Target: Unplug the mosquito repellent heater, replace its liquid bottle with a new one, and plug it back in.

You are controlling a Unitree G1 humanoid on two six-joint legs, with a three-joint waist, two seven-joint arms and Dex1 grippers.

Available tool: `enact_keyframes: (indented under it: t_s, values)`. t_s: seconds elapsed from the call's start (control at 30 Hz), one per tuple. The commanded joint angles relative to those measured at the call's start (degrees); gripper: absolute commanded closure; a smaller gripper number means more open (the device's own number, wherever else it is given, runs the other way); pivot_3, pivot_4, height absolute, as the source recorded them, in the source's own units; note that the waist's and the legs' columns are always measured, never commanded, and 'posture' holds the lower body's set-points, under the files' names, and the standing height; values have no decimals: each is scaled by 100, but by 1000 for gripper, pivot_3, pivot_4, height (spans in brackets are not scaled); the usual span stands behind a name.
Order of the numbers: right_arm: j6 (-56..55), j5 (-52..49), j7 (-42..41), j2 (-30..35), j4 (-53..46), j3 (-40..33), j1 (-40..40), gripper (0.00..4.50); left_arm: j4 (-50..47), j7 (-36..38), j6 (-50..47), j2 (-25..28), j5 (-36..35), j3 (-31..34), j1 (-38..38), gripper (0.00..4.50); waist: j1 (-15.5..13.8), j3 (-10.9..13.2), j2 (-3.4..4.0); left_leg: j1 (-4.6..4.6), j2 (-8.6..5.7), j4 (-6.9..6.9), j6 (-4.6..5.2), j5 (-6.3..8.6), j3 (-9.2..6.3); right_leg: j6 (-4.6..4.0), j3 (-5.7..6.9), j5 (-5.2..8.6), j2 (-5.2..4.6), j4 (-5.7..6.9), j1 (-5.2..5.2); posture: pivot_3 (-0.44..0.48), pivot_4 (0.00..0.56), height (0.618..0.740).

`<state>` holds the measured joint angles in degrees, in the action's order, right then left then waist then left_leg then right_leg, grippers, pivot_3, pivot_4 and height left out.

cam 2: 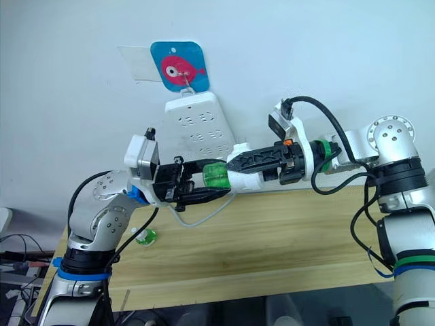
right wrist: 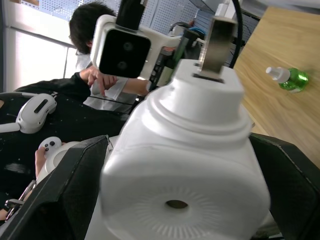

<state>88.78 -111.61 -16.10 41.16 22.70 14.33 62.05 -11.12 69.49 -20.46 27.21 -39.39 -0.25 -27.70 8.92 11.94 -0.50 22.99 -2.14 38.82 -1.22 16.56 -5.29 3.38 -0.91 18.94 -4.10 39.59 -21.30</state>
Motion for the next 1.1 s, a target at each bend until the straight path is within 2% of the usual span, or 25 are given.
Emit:
enact_keyframes:
  t_s: [0.03, 0.4, 0.73, 0.83, 0.9, 1.1]
  values:
    - [-36, -139, 33, -70, -125, -208, -39, 0, -180, 20, 28, 35, -105, 71, 54, 2222, -9, 43, -3, 0, 0, 1, 0, 0, -1, 0, 0, 0, 0, 1, -1, -172, 240, 740]
    - [37, -139, -12, -114, -115, -223, -163, 0, -348, -45, -112, 128, -208, 134, 242, 2222, -101, 252, -11, 14, 1, 1, 0, 0, -5, -1, 6, -1, -4, -8, -8, -166, 282, 740]
    - [95, -139, -55, -136, -66, -155, -144, 0, -298, -106, -76, 108, -180, 137, 190, 2222, -102, 334, -22, 28, 0, 1, 1, 1, -8, -1, 10, -1, -6, -15, -17, -164, 284, 740]
    - [111, -139, -52, -130, -47, -136, -149, 526, -295, -110, -64, 110, -172, 125, 185, 2222, -102, 336, -22, 31, 0, 1, 1, 1, -10, -1, 13, -1, -7, -18, -17, -164, 284, 740]
    - [116, -139, -56, -134, -36, -137, -148, 1191, -297, -108, -64, 115, -171, 122, 187, 2222, -102, 336, -22, 32, 0, 1, 1, 1, -12, -1, 14, -1, -7, -19, -18, -166, 287, 740]
    - [127, -139, -94, -116, -42, -148, -162, 1303, -333, -77, -77, 135, -171, 98, 217, 2222, -102, 355, -25, 36, 0, 1, 1, 1, -13, -1, 15, -1, -7, -20, -20, -170, 289, 740]
